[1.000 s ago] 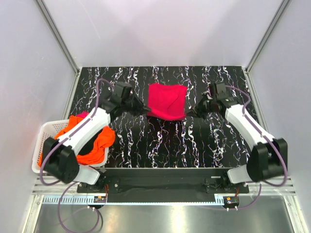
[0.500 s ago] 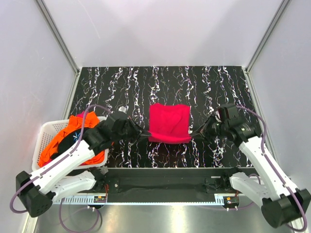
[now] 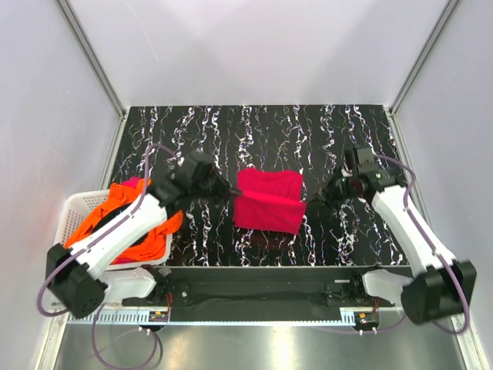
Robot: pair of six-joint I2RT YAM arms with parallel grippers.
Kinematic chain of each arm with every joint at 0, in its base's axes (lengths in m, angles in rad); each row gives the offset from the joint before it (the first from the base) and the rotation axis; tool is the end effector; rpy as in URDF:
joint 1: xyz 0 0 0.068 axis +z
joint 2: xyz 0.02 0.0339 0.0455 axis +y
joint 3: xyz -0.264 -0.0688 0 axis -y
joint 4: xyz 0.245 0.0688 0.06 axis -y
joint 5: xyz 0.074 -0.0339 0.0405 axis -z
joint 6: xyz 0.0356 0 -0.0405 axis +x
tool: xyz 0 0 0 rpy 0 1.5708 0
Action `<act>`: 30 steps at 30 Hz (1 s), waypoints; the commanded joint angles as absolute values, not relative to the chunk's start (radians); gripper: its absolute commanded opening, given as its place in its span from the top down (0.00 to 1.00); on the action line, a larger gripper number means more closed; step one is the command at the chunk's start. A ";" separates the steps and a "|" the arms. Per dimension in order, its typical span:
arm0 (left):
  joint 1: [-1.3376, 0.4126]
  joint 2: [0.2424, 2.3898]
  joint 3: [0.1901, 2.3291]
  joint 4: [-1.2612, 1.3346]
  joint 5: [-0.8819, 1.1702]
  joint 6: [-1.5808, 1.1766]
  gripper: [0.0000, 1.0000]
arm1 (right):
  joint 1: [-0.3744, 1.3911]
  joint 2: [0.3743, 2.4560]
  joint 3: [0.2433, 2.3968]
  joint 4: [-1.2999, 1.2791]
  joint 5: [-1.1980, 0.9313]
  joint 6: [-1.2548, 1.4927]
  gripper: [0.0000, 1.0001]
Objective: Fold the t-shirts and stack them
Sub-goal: Fold the tshirt
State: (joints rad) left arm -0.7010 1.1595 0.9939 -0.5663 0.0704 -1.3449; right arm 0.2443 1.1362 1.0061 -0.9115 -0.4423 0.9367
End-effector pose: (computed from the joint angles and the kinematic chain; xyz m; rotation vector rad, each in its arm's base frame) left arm 0.1875 -0.1615 0.3011 -0.7758 2.4534 -1.0265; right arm 0.2031 0.0663 0.2890 0.7878 2.6854 0.9431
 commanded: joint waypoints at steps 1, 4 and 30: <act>-0.579 1.259 1.100 -0.529 0.101 -1.235 1.00 | 0.181 1.244 1.107 -0.862 -0.482 0.848 1.00; -0.517 1.383 1.186 -0.517 0.170 -1.206 1.00 | 0.152 1.377 1.181 -0.841 -0.495 0.805 1.00; -0.330 2.260 1.936 -0.632 0.358 -0.878 0.78 | -0.026 2.172 1.660 -0.733 -0.624 0.652 0.88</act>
State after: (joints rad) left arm -0.3489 2.2490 1.8431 -0.5949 0.3794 -0.9623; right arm 0.0135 2.1445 1.6081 -0.7303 -0.6106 0.7013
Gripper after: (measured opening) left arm 0.197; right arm 0.095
